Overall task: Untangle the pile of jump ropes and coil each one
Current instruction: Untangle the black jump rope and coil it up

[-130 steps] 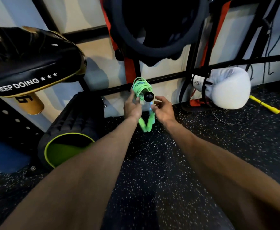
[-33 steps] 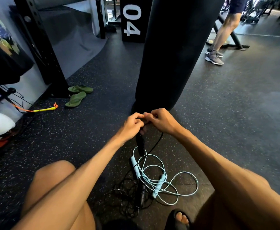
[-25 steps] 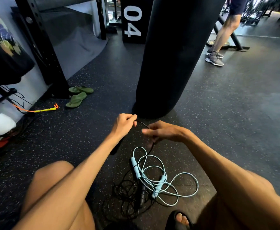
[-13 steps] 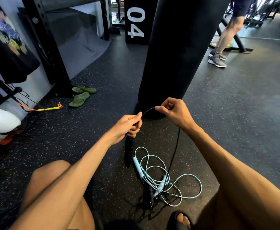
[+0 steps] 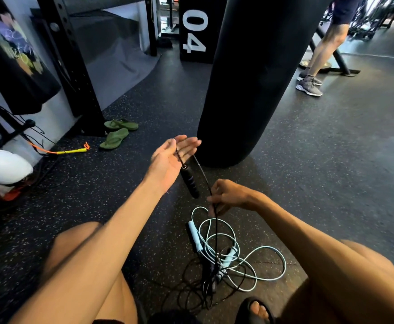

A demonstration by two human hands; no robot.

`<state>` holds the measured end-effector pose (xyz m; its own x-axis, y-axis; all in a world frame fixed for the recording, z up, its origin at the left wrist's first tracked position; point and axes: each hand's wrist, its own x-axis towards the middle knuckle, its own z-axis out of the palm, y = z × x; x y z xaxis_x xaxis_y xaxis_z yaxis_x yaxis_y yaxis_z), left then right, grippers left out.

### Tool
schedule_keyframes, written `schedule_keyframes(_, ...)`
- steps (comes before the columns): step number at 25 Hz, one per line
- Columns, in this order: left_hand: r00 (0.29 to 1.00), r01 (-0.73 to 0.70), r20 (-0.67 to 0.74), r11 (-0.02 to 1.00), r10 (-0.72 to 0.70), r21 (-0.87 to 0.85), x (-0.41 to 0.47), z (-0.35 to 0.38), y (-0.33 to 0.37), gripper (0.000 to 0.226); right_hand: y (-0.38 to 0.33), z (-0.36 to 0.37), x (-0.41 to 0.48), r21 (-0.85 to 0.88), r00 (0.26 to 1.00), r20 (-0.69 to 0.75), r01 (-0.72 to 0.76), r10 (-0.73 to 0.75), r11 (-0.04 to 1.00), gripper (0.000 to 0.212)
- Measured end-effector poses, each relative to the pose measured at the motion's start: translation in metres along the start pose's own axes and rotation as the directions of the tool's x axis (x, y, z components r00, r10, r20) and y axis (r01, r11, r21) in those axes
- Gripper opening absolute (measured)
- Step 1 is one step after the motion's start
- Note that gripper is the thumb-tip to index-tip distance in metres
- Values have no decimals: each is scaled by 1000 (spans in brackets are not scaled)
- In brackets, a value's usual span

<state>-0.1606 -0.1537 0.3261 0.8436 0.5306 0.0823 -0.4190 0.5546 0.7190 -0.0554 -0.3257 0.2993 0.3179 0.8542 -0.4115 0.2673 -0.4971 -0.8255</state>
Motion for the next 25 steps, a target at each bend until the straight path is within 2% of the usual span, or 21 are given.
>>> schedule_keyframes(2, 998, -58, -23, 998, 58, 9, 3, -4, 0, 29, 0, 4, 2, -28, 999, 4, 53, -53, 998, 16)
schedule_keyframes(4, 989, -118, -77, 988, 126, 100, 7, -12, -2, 27, -2, 5, 6, -161, 983, -69, 160, -173, 974, 18)
schedule_keyframes(6, 968, -170, -128, 938, 217, 300, 10, -18, -5, 25, -6, 3, 10, -374, 930, -149, 261, -336, 890, 18)
schedule_keyframes(9, 944, -183, -104, 760, 314, 624, 11, -24, -12, 28, -16, 1, 10, -516, 839, -185, 360, -512, 777, 12)
schedule_keyframes(11, 967, -129, -61, 678, 249, 723, 8, -24, -15, 28, -21, -2, 9, -561, 765, -191, 429, -615, 708, 11)
schedule_keyframes(14, 1000, 5, -12, 605, 7, 796, -2, -15, -16, 28, -27, -9, 8, -627, 645, -271, 445, -715, 639, 13)
schedule_keyframes(17, 979, 108, 18, 590, -204, 800, -12, -3, -16, 33, -32, -22, 7, -634, 586, -378, 400, -717, 661, 14)
schedule_keyframes(20, 946, 143, 103, 685, -306, 714, -15, 1, -15, 41, -31, -28, 7, -586, 570, -466, 375, -677, 719, 13)
schedule_keyframes(22, 934, 186, 123, 752, -335, 633, -16, 3, -14, 39, -30, -28, 8, -483, 599, -555, 333, -577, 810, 16)
schedule_keyframes(25, 944, 239, 110, 873, -312, 425, -16, 5, -10, 31, -25, -24, 14, -264, 708, -604, 256, -366, 930, 36)
